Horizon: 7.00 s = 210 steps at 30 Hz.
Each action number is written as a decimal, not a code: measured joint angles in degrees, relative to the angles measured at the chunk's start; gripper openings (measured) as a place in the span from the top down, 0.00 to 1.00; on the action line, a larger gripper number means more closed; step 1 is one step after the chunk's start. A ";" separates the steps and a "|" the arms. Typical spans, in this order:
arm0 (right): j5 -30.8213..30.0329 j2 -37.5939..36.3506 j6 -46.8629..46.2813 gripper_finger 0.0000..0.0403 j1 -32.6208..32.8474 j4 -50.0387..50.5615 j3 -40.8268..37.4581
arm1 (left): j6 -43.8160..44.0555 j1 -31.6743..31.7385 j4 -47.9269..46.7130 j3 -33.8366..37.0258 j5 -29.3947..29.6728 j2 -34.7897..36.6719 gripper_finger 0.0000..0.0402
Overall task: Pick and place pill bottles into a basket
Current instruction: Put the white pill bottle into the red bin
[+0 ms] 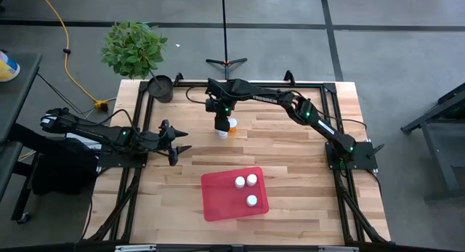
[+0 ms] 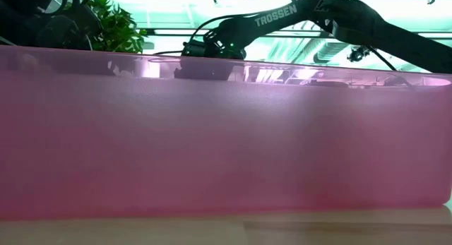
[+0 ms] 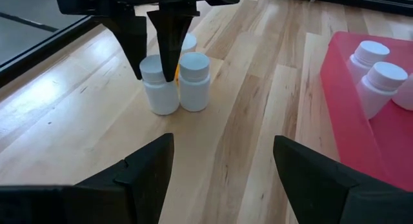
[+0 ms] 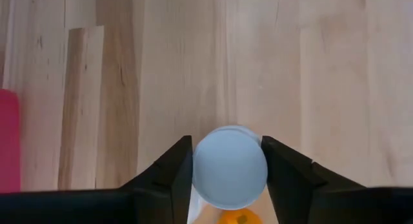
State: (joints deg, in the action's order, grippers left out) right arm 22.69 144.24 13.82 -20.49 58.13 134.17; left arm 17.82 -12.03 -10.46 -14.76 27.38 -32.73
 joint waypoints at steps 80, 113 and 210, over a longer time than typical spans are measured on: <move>-13.34 -19.32 -23.52 0.64 37.98 -14.13 -22.98 | 1.95 0.00 -1.14 -0.07 -0.90 -0.04 0.26; -18.25 -19.32 -31.87 0.53 42.03 -18.12 -31.98 | 2.01 0.02 -1.21 -0.07 -1.40 -0.04 0.26; -9.41 -11.79 -6.71 0.15 6.10 -2.95 -15.02 | 0.03 0.02 -0.61 0.00 -0.85 -0.52 0.26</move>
State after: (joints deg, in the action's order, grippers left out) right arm 13.29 132.46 7.11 -14.39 55.18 119.15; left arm 17.85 -12.01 -11.07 -14.76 26.52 -33.26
